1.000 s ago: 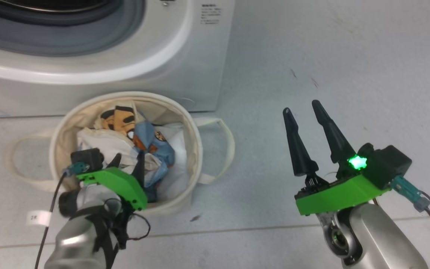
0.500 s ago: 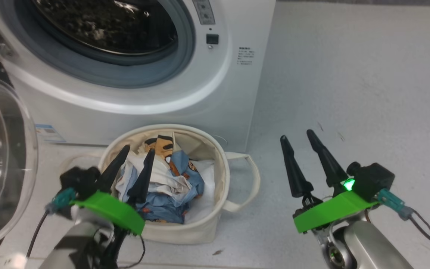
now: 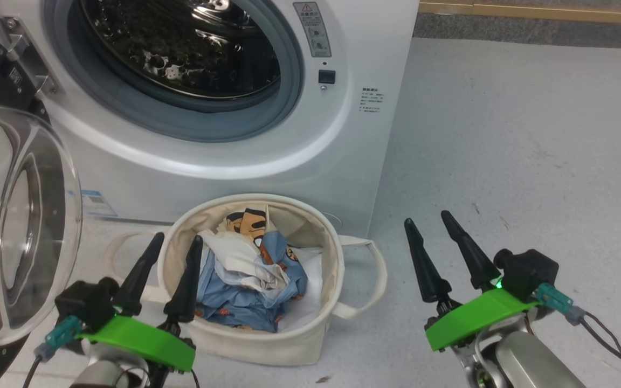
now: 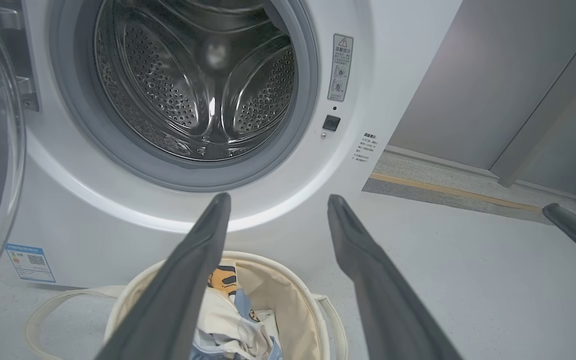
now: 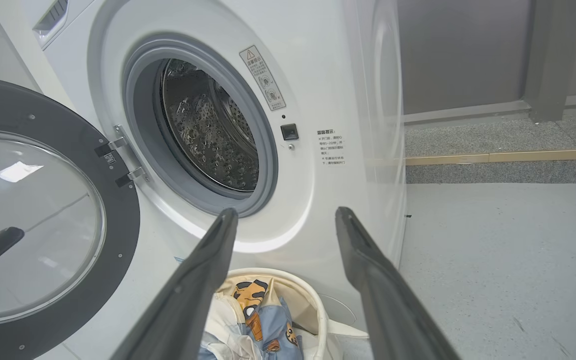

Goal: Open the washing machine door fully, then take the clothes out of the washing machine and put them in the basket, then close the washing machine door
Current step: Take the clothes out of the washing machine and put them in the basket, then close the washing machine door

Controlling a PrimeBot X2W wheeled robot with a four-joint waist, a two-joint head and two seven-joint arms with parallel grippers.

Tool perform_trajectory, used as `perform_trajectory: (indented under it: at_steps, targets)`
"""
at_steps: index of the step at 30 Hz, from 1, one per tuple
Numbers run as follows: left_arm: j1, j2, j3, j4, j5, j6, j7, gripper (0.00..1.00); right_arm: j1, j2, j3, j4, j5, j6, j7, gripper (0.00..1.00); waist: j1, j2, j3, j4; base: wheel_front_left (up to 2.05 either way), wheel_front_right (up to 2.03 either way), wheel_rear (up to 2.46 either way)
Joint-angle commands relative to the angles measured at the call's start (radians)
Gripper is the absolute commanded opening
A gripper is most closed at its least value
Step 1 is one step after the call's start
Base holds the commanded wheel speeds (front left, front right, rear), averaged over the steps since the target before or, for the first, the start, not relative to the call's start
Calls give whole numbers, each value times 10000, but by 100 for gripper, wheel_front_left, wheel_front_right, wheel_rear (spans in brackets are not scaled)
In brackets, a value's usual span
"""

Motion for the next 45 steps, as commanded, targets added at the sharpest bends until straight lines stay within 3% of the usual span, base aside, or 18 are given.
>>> perform_trajectory:
  at_steps: [1,24,45]
  targets:
    - [-224,377,465,-407,-13,92,-15,100,-96,-39,97,-271,-28,73,-51,100,0,-1,54,12,0,0,0]
    - [-161,269,360,-861,-55,332,31,100,-291,-54,85,-156,-161,73,-51,100,0,-1,243,69,-14,8,6]
    - [-8,224,285,-877,-23,348,-42,100,-228,-82,140,-178,-104,73,-51,100,0,-1,152,222,-159,142,17]
